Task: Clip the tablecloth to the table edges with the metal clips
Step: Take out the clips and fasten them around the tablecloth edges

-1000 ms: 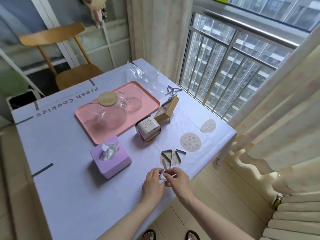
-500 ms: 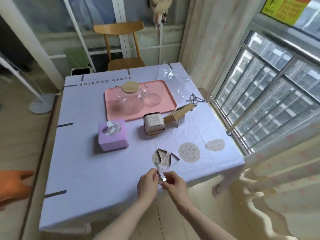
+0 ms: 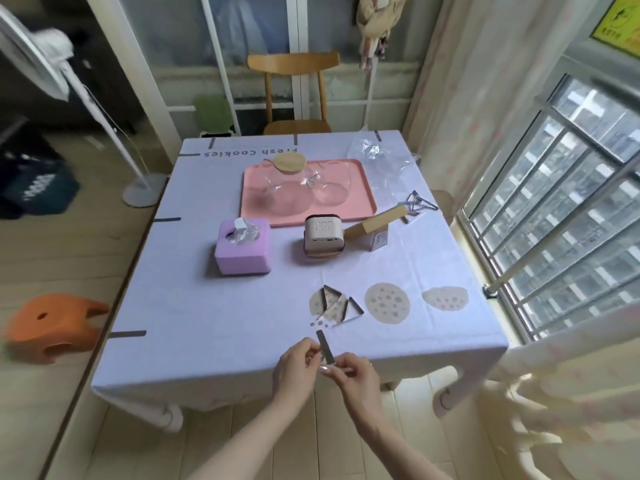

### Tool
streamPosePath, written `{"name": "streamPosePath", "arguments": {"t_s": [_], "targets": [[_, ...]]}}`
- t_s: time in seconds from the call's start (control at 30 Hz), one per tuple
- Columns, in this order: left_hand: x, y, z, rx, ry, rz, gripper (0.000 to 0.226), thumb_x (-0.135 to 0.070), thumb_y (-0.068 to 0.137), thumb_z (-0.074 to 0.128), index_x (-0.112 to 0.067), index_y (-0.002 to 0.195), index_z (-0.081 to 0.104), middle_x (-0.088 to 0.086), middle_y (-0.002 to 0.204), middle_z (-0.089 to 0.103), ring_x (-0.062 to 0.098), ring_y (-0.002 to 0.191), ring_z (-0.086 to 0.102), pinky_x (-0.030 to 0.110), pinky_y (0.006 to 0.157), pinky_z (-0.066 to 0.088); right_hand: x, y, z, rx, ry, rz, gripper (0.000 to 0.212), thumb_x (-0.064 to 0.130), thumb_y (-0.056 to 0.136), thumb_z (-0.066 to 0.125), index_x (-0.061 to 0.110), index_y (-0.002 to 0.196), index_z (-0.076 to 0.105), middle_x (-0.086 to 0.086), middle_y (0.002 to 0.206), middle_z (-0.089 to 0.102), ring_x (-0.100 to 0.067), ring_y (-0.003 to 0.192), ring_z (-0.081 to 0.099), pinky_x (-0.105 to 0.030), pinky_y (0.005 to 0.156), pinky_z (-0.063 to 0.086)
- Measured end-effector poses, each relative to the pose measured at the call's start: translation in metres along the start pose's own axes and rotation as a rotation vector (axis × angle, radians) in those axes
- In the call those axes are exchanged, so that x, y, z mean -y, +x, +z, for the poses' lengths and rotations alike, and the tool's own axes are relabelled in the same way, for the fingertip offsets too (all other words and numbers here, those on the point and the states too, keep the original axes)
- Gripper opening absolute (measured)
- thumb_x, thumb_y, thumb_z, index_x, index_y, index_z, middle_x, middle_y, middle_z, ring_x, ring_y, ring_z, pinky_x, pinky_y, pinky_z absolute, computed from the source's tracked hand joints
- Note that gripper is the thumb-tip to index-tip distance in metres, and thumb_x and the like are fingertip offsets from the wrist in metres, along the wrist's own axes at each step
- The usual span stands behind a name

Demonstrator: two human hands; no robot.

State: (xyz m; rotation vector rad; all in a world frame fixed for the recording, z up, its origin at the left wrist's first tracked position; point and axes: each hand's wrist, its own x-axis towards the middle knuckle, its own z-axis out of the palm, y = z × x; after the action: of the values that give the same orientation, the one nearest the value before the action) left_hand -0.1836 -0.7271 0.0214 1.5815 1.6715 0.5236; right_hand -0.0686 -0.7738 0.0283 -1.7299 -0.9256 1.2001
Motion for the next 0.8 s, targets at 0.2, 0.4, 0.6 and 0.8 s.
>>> {"name": "streamPosePath", "arguments": {"t_s": [0.2, 0.4, 0.6, 0.8], "targets": [[0.053, 0.017, 0.007, -0.193, 0.270, 0.441, 0.029, -0.023, 0.082, 0.044, -0.022, 0.105, 0.063, -0.009, 0.113, 0.063, 0.004, 0.107, 0.047, 0.018, 0.090, 0.035, -0.022, 0.008, 0.013, -0.042, 0.063, -0.096, 0.021, 0.016, 0.076, 0.074, 0.024, 0.061, 0.061, 0.001, 0.075, 0.059, -0.003, 0.071, 0.055, -0.011, 0.064, 0.039], [0.079, 0.041, 0.015, -0.204, 0.492, 0.683, 0.042, -0.027, 0.091, 0.040, -0.013, 0.127, 0.057, -0.002, 0.139, 0.049, 0.015, 0.133, 0.039, 0.038, 0.109, 0.024, -0.047, 0.020, 0.033, -0.164, 0.096, -0.342, 0.021, 0.009, 0.076, 0.074, 0.024, 0.068, 0.062, 0.002, 0.074, 0.058, -0.009, 0.072, 0.056, -0.010, 0.066, 0.040], [0.095, 0.048, 0.020, -0.311, 0.543, 0.865, 0.047, -0.037, 0.095, 0.036, -0.007, 0.128, 0.051, 0.006, 0.136, 0.053, 0.023, 0.127, 0.049, 0.040, 0.104, 0.032, -0.064, 0.046, 0.050, -0.241, -0.020, -0.782, 0.011, 0.030, 0.078, 0.066, 0.028, 0.071, 0.058, 0.016, 0.068, 0.060, -0.010, 0.071, 0.052, -0.018, 0.066, 0.042], [0.098, 0.057, 0.019, -0.375, 0.607, 0.993, 0.057, -0.047, 0.092, 0.040, -0.001, 0.121, 0.058, 0.012, 0.131, 0.057, 0.024, 0.123, 0.053, 0.034, 0.103, 0.035, -0.072, 0.070, 0.062, -0.349, -0.059, -0.986, 0.021, 0.029, 0.083, 0.063, 0.017, 0.067, 0.057, 0.020, 0.068, 0.053, -0.010, 0.068, 0.047, -0.016, 0.062, 0.039]]}}
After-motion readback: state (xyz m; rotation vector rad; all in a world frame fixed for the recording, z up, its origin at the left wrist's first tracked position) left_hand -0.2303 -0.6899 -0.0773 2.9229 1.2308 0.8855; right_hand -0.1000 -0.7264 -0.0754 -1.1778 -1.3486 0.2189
